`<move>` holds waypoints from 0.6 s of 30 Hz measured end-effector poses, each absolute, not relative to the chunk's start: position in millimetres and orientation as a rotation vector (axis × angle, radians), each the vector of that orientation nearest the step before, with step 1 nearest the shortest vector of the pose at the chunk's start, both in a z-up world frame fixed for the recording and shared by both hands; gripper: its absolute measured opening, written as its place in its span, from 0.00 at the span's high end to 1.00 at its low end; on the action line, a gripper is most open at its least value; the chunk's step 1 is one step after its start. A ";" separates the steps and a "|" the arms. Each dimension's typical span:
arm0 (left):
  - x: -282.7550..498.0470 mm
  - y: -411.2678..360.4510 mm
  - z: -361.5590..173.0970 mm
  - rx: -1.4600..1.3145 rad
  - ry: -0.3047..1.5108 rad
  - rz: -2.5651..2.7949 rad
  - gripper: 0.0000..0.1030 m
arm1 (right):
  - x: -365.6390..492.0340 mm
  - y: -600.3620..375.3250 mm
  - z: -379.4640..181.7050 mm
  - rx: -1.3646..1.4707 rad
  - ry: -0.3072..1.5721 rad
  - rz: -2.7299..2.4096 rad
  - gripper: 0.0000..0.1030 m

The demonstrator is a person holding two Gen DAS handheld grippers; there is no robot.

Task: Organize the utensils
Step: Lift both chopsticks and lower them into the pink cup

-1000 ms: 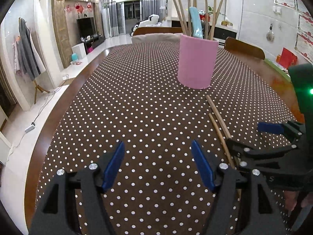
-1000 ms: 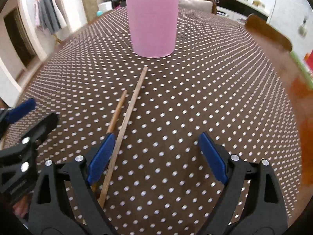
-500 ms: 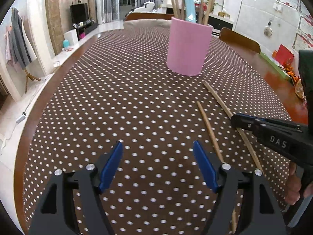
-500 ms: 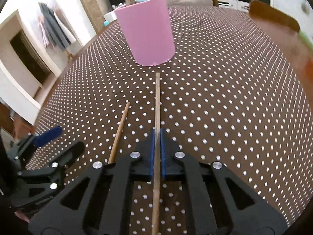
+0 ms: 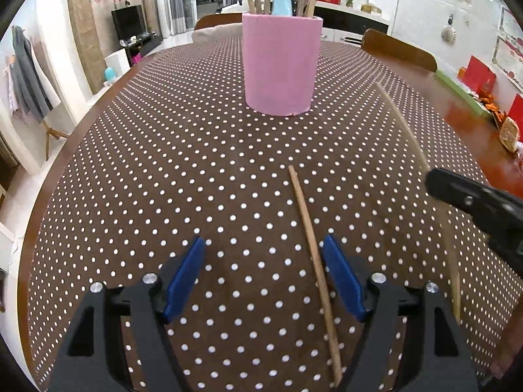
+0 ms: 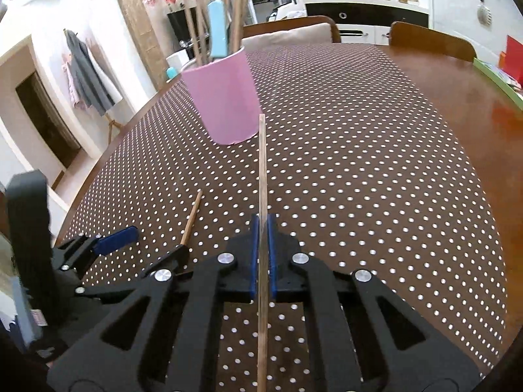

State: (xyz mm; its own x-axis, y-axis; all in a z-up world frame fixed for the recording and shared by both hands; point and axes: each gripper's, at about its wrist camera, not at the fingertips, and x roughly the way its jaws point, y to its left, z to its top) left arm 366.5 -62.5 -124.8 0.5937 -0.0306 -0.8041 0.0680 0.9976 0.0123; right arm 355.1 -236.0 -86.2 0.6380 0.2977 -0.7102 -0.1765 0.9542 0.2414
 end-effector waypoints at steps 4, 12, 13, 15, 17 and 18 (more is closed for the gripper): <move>374.7 -69.3 -121.4 0.068 0.925 -0.042 0.82 | 347.6 -243.4 -81.3 0.155 0.820 0.265 0.94; 380.7 -50.4 -94.5 -0.023 0.872 -0.092 0.94 | 335.6 -247.8 -59.3 0.151 0.763 0.250 0.94; 379.3 -51.1 -89.6 -0.027 0.855 -0.101 0.94 | 335.5 -247.8 -56.2 0.152 0.755 0.250 0.94; 374.9 -50.7 -79.5 -0.037 0.827 -0.124 0.94 | 334.8 -247.0 -48.4 0.156 0.737 0.254 0.94; 370.6 -49.1 -69.0 -0.050 0.790 -0.145 0.94 | 334.7 -245.0 -38.3 0.167 0.717 0.260 0.94; 368.8 -48.5 -61.8 -0.059 0.760 -0.154 0.94 | 333.8 -244.2 -32.0 0.174 0.700 0.263 0.94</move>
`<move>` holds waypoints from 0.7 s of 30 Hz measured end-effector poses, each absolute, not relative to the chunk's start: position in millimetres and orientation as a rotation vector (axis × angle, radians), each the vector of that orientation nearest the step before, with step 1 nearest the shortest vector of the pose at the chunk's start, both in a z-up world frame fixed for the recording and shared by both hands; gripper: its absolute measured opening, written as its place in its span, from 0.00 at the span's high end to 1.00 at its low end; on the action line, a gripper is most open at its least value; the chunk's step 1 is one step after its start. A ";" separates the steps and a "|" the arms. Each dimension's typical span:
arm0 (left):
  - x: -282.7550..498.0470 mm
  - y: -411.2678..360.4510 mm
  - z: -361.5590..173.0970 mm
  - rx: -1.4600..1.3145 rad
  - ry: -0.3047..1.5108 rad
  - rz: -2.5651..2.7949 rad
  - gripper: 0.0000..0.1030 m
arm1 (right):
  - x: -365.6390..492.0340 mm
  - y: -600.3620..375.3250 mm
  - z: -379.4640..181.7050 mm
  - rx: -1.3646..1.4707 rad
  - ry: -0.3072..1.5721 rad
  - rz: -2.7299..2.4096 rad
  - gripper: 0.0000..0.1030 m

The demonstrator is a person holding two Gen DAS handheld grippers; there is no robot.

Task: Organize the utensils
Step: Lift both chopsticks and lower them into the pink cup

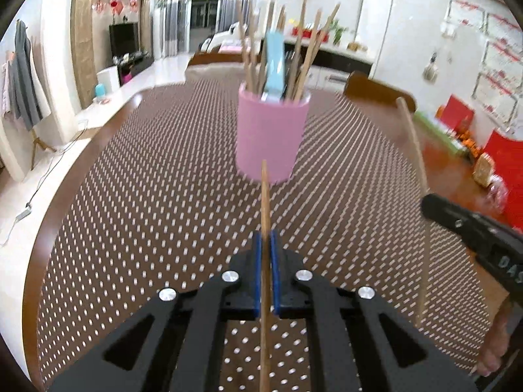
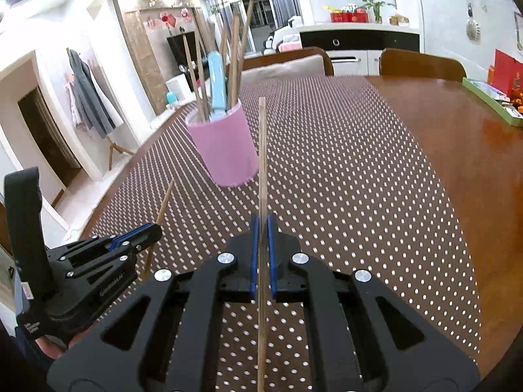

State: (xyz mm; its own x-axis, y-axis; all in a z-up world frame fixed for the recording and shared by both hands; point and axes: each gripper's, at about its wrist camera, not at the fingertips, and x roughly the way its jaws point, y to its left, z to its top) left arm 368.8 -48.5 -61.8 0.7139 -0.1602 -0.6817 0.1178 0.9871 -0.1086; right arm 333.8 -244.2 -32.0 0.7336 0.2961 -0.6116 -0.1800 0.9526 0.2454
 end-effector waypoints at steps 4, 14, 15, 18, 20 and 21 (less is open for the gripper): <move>362.7 -45.0 -40.8 -0.102 0.671 -0.162 0.94 | 331.1 -237.8 -11.3 0.173 0.637 0.253 0.94; 363.7 -30.6 7.1 -0.146 0.539 -0.186 0.95 | 337.5 -228.1 36.3 0.166 0.527 0.256 0.94; 366.3 -30.6 13.1 -0.149 0.524 -0.185 0.95 | 339.9 -226.7 41.8 0.167 0.513 0.256 0.94; 372.9 -29.0 25.8 -0.153 0.497 -0.185 0.95 | 348.7 -222.6 54.1 0.170 0.481 0.256 0.94; 378.5 -28.4 33.8 -0.152 0.476 -0.184 0.95 | 355.8 -220.9 60.0 0.173 0.461 0.256 0.94; 381.8 -27.7 38.4 -0.151 0.465 -0.183 0.95 | 359.3 -219.8 63.0 0.173 0.450 0.255 0.94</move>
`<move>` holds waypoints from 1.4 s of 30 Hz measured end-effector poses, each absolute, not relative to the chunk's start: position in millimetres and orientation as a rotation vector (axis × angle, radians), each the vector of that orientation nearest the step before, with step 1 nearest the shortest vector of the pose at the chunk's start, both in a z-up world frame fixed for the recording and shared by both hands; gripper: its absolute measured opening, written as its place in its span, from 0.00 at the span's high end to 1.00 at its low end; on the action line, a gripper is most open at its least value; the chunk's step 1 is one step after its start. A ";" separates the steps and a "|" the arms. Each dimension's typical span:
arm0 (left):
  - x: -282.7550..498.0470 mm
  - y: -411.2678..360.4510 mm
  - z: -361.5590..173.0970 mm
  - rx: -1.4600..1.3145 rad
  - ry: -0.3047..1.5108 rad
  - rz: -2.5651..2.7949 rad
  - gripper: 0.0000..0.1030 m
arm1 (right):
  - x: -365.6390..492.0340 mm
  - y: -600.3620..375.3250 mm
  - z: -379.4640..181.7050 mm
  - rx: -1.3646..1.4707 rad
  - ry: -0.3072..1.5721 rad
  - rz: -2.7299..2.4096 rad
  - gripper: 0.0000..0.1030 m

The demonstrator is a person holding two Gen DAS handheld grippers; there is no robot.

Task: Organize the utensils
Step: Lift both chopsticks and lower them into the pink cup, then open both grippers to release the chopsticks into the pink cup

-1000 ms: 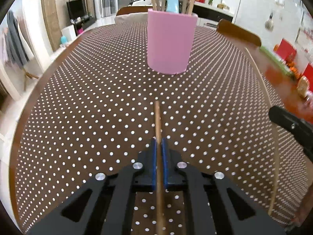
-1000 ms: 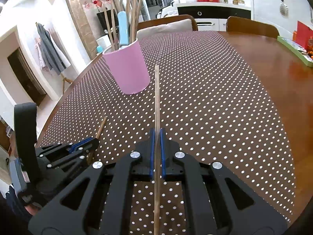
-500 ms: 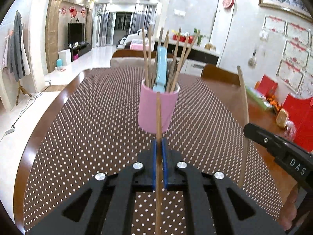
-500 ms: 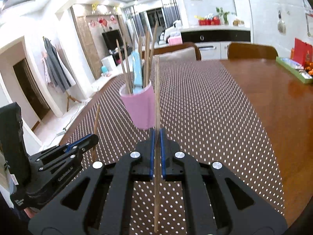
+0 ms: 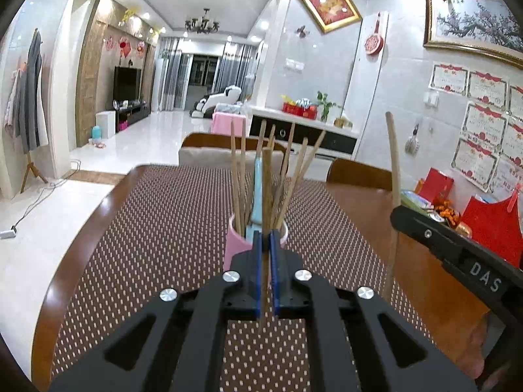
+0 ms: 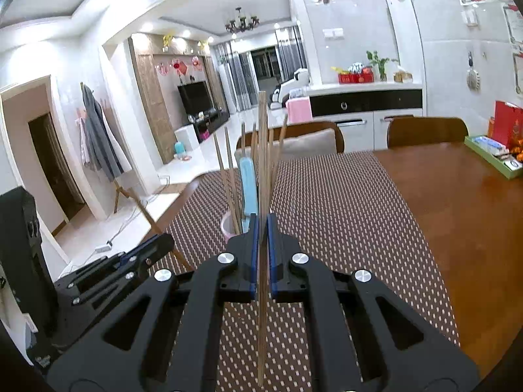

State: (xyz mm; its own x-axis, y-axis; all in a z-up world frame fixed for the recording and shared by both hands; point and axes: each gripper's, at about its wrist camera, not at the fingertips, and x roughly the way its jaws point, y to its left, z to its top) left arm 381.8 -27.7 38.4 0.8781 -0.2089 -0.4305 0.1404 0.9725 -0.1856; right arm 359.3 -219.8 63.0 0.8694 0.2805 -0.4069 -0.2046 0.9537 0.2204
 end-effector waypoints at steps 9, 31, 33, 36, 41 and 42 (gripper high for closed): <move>408.5 -18.8 87.7 -0.159 0.365 -0.176 0.95 | 409.6 -206.6 89.3 0.154 0.316 0.229 0.94; 511.7 -12.6 63.9 -0.101 0.540 -0.129 0.93 | 520.6 -194.9 22.4 0.167 0.374 0.270 0.93; 518.7 -8.9 45.7 -0.094 0.581 -0.118 0.92 | 520.0 -194.7 9.4 0.140 0.446 0.302 0.93; 524.3 -10.7 22.6 -0.062 0.620 -0.097 0.91 | 511.4 -192.4 -2.2 0.087 0.483 0.322 0.93; 525.3 -13.8 6.4 -0.038 0.643 -0.068 0.77 | 498.2 -197.3 -1.9 0.089 0.527 0.341 0.93; 522.8 -13.1 6.4 -0.032 0.632 -0.061 0.76 | 494.9 -199.8 -0.5 0.096 0.530 0.345 0.93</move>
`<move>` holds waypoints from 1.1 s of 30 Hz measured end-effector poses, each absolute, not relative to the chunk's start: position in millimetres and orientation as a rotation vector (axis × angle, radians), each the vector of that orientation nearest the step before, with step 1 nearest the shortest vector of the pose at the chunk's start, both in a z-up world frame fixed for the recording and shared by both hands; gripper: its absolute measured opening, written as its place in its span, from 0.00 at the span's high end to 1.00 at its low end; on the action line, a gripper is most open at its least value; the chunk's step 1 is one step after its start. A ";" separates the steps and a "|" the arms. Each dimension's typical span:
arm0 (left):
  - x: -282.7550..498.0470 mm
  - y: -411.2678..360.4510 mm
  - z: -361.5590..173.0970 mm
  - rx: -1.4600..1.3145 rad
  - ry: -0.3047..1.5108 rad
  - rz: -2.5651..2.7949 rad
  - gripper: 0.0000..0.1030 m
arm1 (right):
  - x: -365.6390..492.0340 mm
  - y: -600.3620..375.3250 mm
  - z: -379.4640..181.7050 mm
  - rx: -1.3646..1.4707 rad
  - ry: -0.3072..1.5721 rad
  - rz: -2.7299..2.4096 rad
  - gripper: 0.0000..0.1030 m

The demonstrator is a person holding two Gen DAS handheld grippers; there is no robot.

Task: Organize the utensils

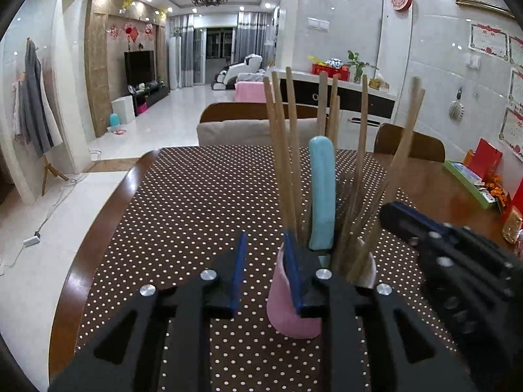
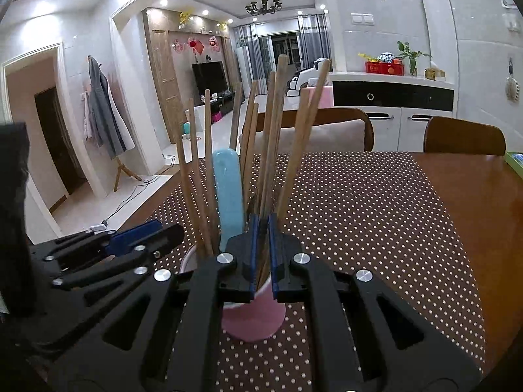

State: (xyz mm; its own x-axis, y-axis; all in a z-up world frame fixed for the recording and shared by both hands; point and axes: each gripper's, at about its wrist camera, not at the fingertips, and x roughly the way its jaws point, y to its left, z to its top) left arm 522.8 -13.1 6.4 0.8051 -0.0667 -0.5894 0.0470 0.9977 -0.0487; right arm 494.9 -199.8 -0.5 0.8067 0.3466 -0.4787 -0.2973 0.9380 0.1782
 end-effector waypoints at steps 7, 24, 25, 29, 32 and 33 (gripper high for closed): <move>494.6 -15.4 21.8 -0.037 0.589 -0.055 0.61 | 468.5 -214.6 8.3 0.135 0.546 0.317 0.67; 373.7 -36.1 54.3 0.047 0.441 -0.051 0.39 | 360.7 -232.8 31.0 0.195 0.481 0.309 0.36; 366.3 -38.0 54.8 0.053 0.429 -0.049 0.37 | 352.4 -230.6 32.5 0.188 0.473 0.307 0.35; 336.2 -42.8 58.3 0.061 0.373 -0.041 0.33 | 324.2 -229.4 34.9 0.176 0.432 0.304 0.31; 320.0 -43.8 59.0 0.055 0.360 -0.046 0.31 | 305.7 -230.9 35.5 0.172 0.400 0.302 0.28; 311.9 -43.8 58.1 0.054 0.352 -0.047 0.31 | 299.0 -230.8 35.9 0.167 0.389 0.301 0.27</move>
